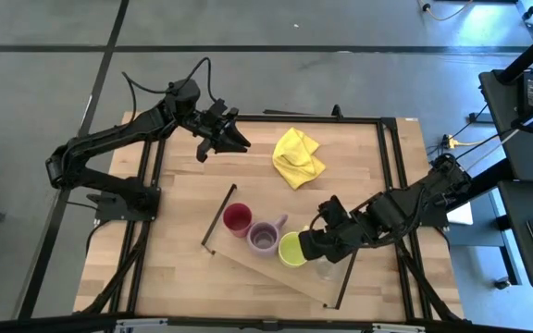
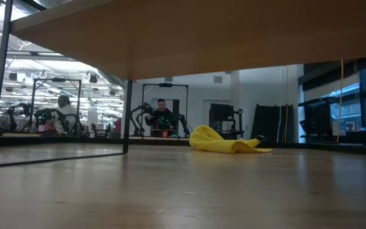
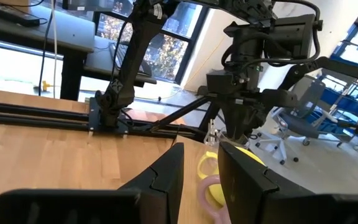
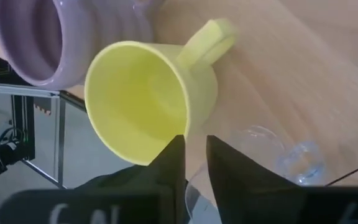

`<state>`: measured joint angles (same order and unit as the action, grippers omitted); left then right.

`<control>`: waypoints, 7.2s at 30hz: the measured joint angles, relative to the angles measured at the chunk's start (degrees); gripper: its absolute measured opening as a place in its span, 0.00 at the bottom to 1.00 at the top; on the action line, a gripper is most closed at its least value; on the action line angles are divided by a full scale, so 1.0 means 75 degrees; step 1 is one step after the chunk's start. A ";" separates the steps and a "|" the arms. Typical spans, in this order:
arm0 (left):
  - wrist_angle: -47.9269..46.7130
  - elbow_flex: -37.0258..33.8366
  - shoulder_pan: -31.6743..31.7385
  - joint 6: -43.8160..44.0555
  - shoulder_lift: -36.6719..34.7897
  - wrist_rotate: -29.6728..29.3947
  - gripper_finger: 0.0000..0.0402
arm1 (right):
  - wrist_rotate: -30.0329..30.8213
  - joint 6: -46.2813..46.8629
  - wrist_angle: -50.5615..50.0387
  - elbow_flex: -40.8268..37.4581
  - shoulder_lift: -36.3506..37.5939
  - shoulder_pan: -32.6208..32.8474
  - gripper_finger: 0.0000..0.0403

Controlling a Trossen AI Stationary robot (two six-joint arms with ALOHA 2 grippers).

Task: Stack small to large cups/mugs on shelf
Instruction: Adjust the yellow mug on the shelf

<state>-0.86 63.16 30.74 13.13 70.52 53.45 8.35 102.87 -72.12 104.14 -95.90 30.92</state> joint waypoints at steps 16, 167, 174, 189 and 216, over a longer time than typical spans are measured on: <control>-0.0159 0.0003 0.0000 -0.0020 0.0000 -0.0078 0.23 | -0.0076 -0.0009 0.0197 -0.0006 -0.0274 0.0000 0.18; -0.0691 0.0003 -0.0020 -0.0166 -0.0003 -0.0463 0.23 | -0.0200 -0.1781 -0.0858 -0.0691 0.0063 -0.0909 0.01; -0.0690 0.0003 -0.0020 -0.0166 -0.0003 -0.0466 0.23 | -0.1575 -0.1626 -0.0715 -0.0691 0.0389 -0.0886 0.00; -0.0688 0.0003 -0.0020 -0.0227 -0.0003 -0.0469 0.23 | -0.3524 -0.1367 0.1490 -0.0688 0.0448 -0.0466 0.00; -0.0687 0.0003 -0.0015 -0.0301 -0.0003 -0.0619 0.23 | -0.2667 -0.1343 0.1457 -0.0685 -0.0146 -0.0294 0.00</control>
<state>-6.01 63.18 30.63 10.87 70.50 48.81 -11.65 92.80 -61.19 99.00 -96.99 28.71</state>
